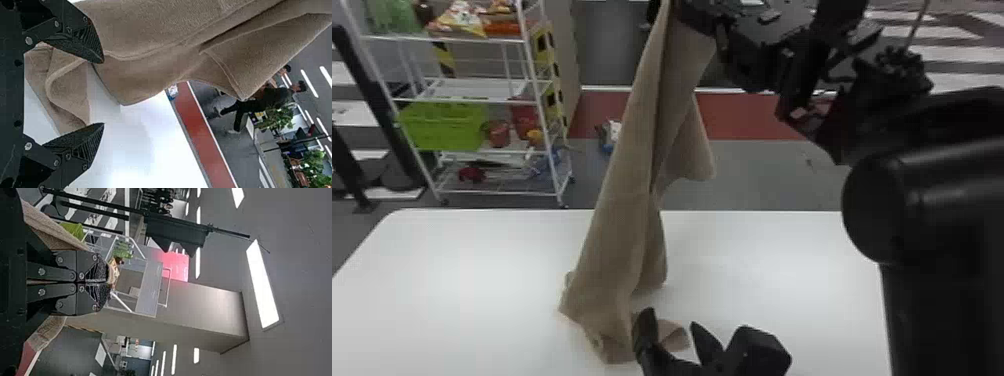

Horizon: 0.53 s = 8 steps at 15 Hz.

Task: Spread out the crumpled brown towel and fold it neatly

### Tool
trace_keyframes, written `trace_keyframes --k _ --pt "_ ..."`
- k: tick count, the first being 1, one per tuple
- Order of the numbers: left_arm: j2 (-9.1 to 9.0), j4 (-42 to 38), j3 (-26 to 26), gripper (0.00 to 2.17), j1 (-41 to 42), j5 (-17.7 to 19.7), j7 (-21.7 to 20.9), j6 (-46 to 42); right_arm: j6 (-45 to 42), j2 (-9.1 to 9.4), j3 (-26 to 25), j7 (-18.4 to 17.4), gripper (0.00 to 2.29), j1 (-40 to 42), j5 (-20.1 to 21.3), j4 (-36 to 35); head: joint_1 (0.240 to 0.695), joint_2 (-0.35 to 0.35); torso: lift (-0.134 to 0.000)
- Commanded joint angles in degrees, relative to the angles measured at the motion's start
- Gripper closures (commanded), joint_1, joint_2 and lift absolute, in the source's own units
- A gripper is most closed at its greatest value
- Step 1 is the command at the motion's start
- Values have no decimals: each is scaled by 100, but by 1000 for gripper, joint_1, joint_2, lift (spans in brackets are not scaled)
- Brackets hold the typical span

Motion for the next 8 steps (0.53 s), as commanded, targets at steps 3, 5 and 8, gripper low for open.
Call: trace_keyframes --k 3,5,8 --pt "-47 697 163 377 -397 -128 396 -346 4 23 13 5 1501 90 -4 -89 596 -39 -122" --pt "-47 741 435 377 -415 -146 413 -346 39 23 13 23 1501 134 -39 -186 590 -27 -122" --pt "-47 961 655 437 -433 -137 352 -364 57 23 31 23 1501 134 -56 -230 585 10 -122"
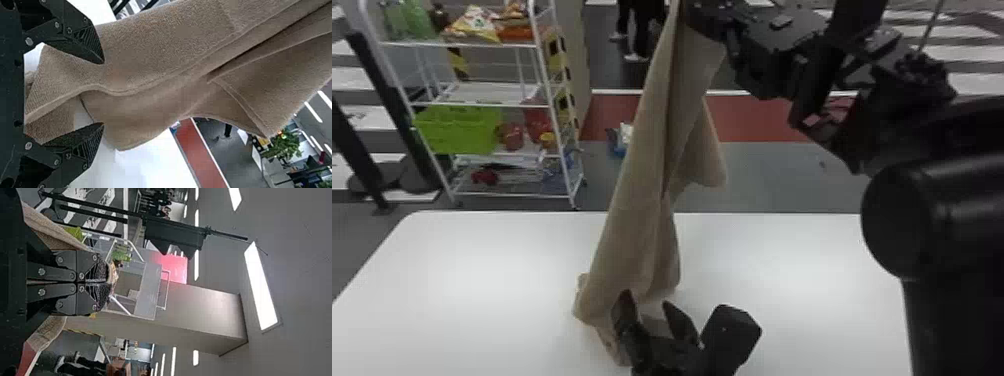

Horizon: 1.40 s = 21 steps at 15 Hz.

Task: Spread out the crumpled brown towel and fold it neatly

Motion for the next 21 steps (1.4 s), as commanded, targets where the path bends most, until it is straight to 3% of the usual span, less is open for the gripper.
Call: trace_keyframes --k 1,4,6,8,10,12,13,15,17,19,21 --pt "-23 151 173 657 -10 15 -58 -14 31 23 15 8 1501 5 -15 -30 586 17 -122" --pt "-23 230 437 1426 25 59 -101 -67 31 23 15 0 1501 40 -51 -91 598 41 -122" --pt "-23 107 665 1652 183 41 -119 -120 48 23 -21 8 1501 75 -112 -144 601 53 -122" --pt "53 -552 990 1652 596 32 -383 -120 66 23 -117 17 1501 154 -165 -249 605 74 -122" --pt "501 -1554 1412 1652 1124 15 -708 21 154 23 -240 52 1501 321 -174 -443 605 87 -122" --pt "791 -2442 2089 1649 1642 68 -1218 38 171 18 -566 70 1501 523 -367 -522 600 134 -122" --pt "853 -2784 2440 1649 1818 85 -1525 38 154 -132 -829 87 1501 655 -490 -522 597 148 -122" --pt "888 -3092 2889 1646 1827 103 -1991 109 31 -325 -1198 228 1501 989 -604 -531 590 169 -122" --pt "879 -3224 3161 1646 1405 59 -2308 847 -180 -439 -1471 254 1501 1191 -596 -574 588 170 -122" --pt "879 -3233 3249 1646 710 -3 -2562 1726 -198 -554 -1682 290 1501 1271 -578 -566 584 163 -122" --pt "888 -3171 3249 1646 253 -55 -2694 1954 -321 -598 -1734 430 1501 1455 -587 -557 571 157 -122"
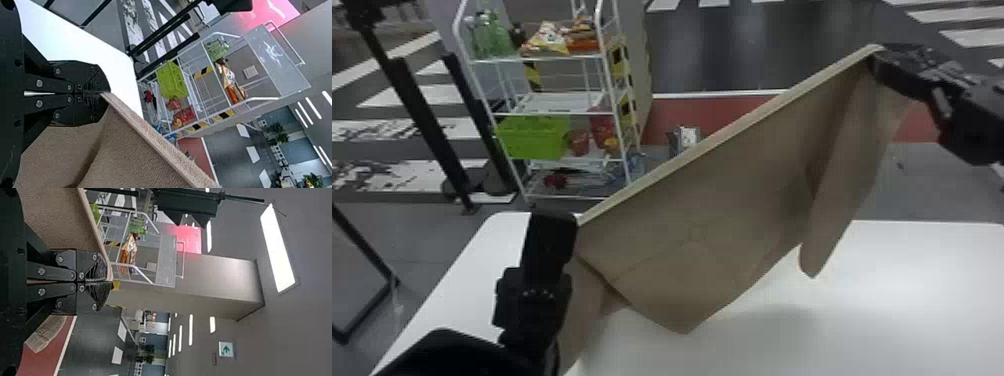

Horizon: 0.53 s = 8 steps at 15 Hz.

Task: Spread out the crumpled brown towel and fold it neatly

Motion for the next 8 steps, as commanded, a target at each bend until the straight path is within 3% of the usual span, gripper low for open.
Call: trace_keyframes --k 1,3,8 --pt "5 106 2 1646 -491 -113 -93 201 -163 -33 -78 156 1501 258 0 2 560 153 -122" --pt "-4 256 -25 1642 -799 -228 -234 254 -304 -41 -104 314 1501 434 44 -6 551 155 -122" --pt "-66 1055 -148 1642 -1731 -210 -427 236 -673 -68 63 306 1501 153 334 468 532 146 -122"
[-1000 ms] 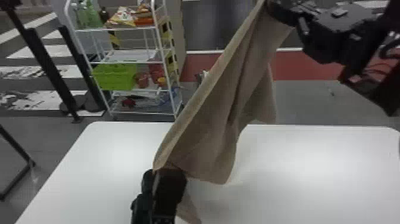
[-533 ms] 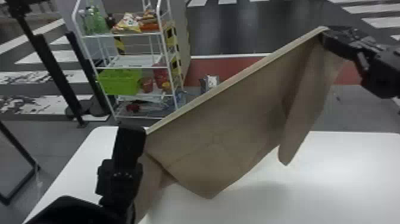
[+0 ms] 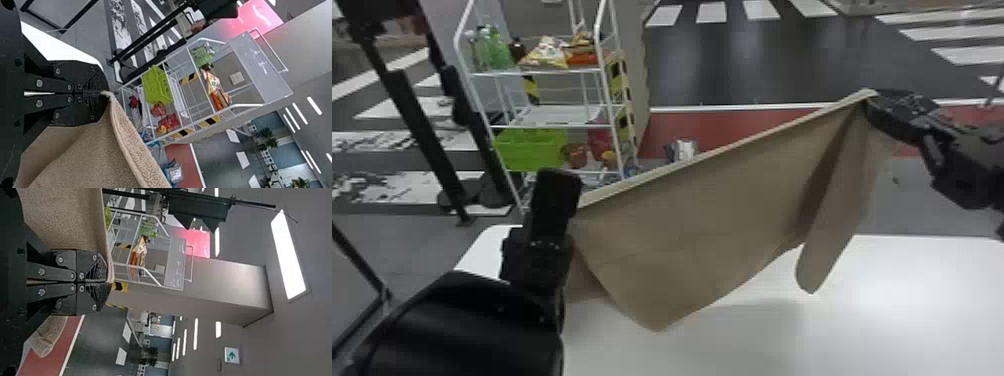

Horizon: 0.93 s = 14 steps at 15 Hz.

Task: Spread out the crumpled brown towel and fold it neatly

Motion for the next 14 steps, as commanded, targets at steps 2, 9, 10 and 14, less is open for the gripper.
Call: trace_keyframes --k 2,9,10,14 --pt "-44 600 -101 1642 -773 46 -94 -13 -179 -59 153 -39 1501 -415 191 452 515 139 -122" --pt "9 960 -180 1639 -1414 -15 -94 -48 -337 -156 214 -39 1501 -705 174 742 426 121 -122" --pt "18 828 -127 1642 -1283 -15 -94 -48 -407 -156 126 -4 1501 -599 103 724 421 121 -122" --pt "237 -130 180 1636 256 -296 -498 -716 -1374 -209 -348 708 1501 719 -108 197 464 126 -122"
